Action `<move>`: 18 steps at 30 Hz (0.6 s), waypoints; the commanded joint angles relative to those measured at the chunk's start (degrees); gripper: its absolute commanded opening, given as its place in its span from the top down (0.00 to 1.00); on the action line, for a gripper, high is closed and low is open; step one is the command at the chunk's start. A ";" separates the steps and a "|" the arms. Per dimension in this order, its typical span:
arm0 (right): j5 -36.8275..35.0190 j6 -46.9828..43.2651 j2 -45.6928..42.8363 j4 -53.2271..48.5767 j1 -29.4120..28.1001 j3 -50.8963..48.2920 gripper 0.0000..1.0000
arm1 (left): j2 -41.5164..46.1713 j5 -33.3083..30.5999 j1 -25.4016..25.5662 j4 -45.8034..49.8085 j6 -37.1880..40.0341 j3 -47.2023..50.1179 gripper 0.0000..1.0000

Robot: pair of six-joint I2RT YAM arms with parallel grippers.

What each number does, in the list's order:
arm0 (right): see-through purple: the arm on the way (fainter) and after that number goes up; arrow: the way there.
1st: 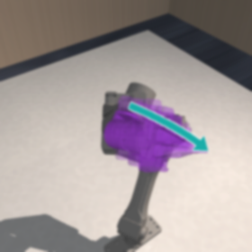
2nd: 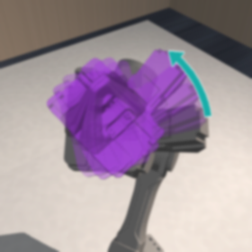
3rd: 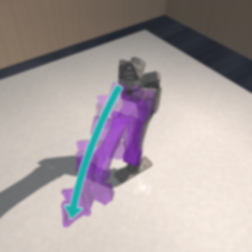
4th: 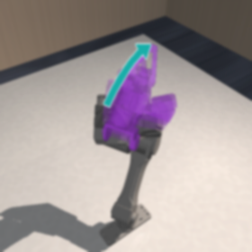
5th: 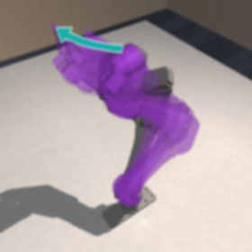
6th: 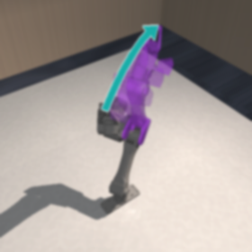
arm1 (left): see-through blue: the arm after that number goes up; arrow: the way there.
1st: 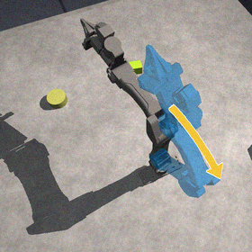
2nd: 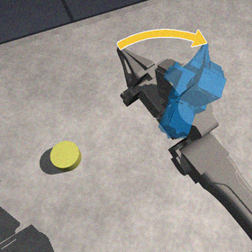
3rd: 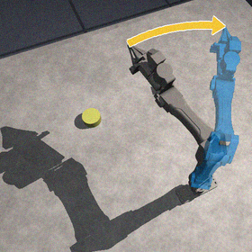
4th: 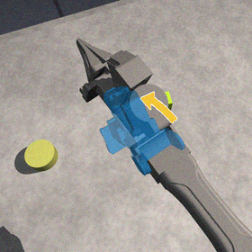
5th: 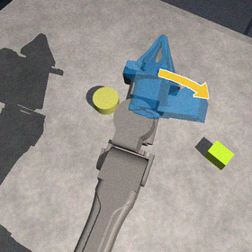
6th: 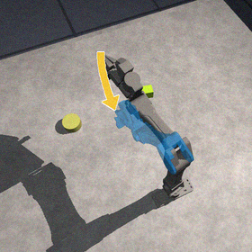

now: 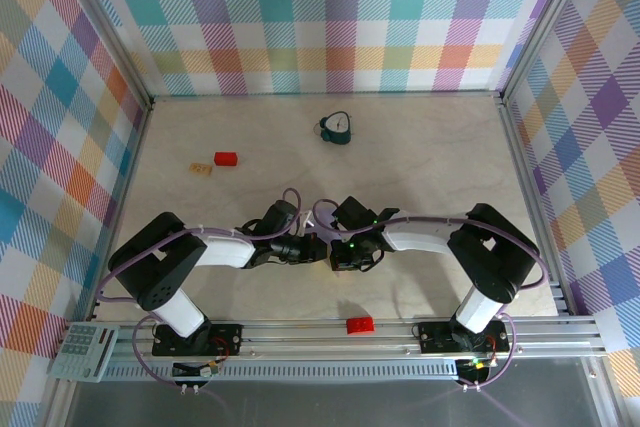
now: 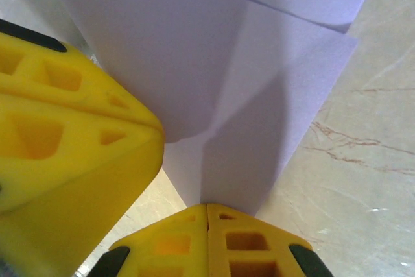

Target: Fold a paper plane with a square sheet of paper (fold left side to right side)

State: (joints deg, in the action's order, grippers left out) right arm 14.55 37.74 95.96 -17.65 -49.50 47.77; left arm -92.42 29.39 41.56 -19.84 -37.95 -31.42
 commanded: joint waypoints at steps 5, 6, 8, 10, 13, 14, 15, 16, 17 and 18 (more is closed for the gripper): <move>-8.92 -0.55 5.43 -8.43 -0.18 -2.86 1.00 | -0.86 -3.50 0.45 5.63 -0.16 -1.80 0.90; -8.92 -0.61 5.46 -8.49 -0.17 -2.78 1.00 | -1.08 -3.55 0.40 5.77 -0.22 -2.06 0.90; -9.16 -0.80 5.46 -8.84 -0.19 -2.68 1.00 | -1.57 -3.70 0.27 6.07 -0.41 -2.15 0.90; -9.44 -0.90 5.46 -9.16 -0.22 -2.66 1.00 | -1.78 -3.90 0.04 6.12 -0.51 -2.09 0.90; -9.70 -0.99 5.55 -9.48 -0.17 -2.68 1.00 | -1.84 -4.27 -0.50 5.72 -0.92 -1.52 0.90; -9.71 -0.96 5.60 -9.55 -0.17 -2.70 1.00 | -1.92 -4.41 -0.81 5.52 -1.10 -1.25 0.90; -9.71 -0.94 5.55 -9.59 -0.23 -2.77 1.00 | -1.98 -4.60 -1.07 5.38 -1.26 -1.03 0.90; -9.71 -0.99 5.55 -9.64 -0.23 -2.80 1.00 | -2.04 -4.67 -1.28 5.25 -1.41 -0.88 0.90; -9.71 -0.95 5.55 -9.62 -0.19 -2.77 1.00 | -2.07 -4.94 -1.48 5.24 -1.50 -0.75 0.90; -9.71 -0.95 5.55 -9.66 -0.23 -2.85 1.00 | -2.11 -5.21 -1.70 5.40 -1.59 -0.67 0.90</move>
State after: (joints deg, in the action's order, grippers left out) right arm 14.13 37.65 96.33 -19.14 -49.60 48.49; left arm -93.27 26.92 40.86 -16.16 -38.79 -32.60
